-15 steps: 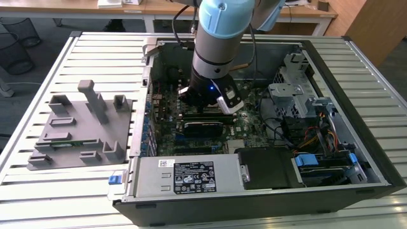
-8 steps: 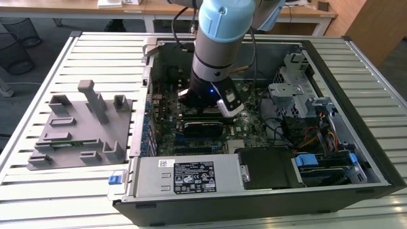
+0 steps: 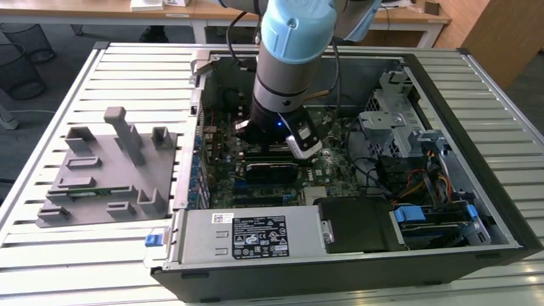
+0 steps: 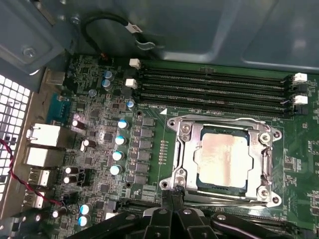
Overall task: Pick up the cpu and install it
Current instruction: 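Install the second cpu locking lever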
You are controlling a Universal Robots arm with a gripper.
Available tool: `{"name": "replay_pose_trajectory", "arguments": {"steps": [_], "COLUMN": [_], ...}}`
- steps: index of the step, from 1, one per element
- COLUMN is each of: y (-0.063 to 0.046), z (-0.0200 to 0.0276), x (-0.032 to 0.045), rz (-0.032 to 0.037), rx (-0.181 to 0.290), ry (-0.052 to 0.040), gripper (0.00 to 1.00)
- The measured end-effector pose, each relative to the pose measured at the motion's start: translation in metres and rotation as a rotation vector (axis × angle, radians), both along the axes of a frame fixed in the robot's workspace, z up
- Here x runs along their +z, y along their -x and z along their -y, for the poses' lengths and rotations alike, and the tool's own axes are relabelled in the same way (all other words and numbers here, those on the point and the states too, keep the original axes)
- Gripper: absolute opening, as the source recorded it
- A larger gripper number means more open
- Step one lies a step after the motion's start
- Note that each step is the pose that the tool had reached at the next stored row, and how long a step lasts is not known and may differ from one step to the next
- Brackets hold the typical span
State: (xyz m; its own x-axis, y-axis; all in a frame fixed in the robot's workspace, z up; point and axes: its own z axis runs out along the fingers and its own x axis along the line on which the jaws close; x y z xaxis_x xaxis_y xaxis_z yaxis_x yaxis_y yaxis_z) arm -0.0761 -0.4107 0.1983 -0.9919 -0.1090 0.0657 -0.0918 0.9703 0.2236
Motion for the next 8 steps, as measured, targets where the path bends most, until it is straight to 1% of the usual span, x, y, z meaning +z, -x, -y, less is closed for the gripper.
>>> {"name": "replay_pose_trajectory", "arguments": {"steps": [2,5,8], "y": [0.0010,0.0021,0.0024], "z": [0.0006,0.0018,0.0021], "x": [-0.0007,-0.0015,-0.0027], "rz": [0.0000,0.0001,0.0000], "rx": [0.000,0.000,0.000], "ry": [-0.0029,-0.0098,-0.0172], "gripper": [0.11,0.11,0.11]}}
